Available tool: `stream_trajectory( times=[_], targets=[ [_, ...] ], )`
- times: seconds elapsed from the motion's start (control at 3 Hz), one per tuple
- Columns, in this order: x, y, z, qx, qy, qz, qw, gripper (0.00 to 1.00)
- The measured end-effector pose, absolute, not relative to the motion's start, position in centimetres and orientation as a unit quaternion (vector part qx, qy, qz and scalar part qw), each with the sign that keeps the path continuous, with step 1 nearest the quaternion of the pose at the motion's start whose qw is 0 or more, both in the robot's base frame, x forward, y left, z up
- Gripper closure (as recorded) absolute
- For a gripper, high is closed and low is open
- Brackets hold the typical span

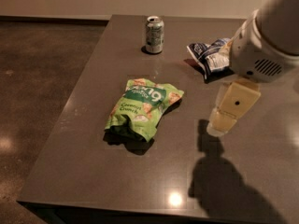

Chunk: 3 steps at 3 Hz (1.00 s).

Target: Move green rice chip bag near blue chip bag

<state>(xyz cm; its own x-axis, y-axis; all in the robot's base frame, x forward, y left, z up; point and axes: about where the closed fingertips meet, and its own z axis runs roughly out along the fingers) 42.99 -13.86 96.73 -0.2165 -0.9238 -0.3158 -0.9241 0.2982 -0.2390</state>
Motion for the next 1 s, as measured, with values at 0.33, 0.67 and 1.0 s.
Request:
stream_trajectory(
  times=[0.33,0.67,1.0],
  targets=[
    [42.4,-10.9,95.0,-0.596,0.776,0.007,0.206,0.00],
    [42.6,-8.3,93.3,-0.596,0.776,0.010,0.205,0.00],
    [43.3,-5.8,92.3,-0.594,0.777,0.015,0.205,0.00]
  ],
)
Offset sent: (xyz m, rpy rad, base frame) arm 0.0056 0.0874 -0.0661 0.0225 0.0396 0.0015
